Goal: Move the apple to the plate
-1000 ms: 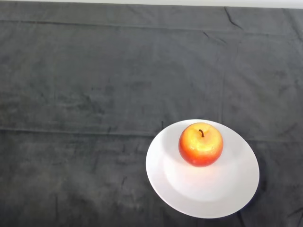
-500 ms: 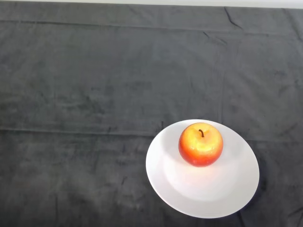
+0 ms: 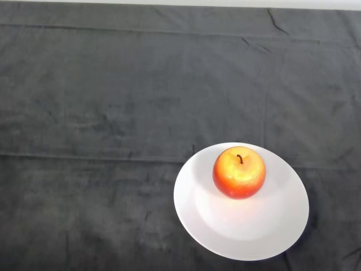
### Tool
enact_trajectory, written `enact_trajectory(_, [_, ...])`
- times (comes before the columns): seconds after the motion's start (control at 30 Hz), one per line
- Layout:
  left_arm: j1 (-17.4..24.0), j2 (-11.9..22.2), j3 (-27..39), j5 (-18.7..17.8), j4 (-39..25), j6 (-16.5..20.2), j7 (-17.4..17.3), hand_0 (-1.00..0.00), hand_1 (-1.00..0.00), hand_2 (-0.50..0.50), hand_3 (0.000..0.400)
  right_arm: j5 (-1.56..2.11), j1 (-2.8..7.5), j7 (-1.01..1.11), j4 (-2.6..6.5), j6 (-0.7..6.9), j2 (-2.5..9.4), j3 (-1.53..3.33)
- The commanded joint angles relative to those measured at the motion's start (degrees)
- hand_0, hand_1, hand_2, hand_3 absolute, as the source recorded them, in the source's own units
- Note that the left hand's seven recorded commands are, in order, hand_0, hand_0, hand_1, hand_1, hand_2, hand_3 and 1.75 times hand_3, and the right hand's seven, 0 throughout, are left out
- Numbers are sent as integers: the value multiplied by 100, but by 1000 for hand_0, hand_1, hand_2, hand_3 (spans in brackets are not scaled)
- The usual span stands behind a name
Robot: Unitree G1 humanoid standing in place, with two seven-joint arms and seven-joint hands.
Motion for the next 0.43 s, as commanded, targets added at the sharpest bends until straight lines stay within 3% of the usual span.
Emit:
enact_trajectory(0.03, [243, 234, 184, 47, -193, -11, 38, 0, 0, 0, 0, 37, 154, 12, 107, -7, -34, -48])
enact_trajectory(0.43, [240, 209, 199, 90, -209, 28, 24, 0, 0, 0, 0, 37, 155, 13, 104, -5, -34, -49])
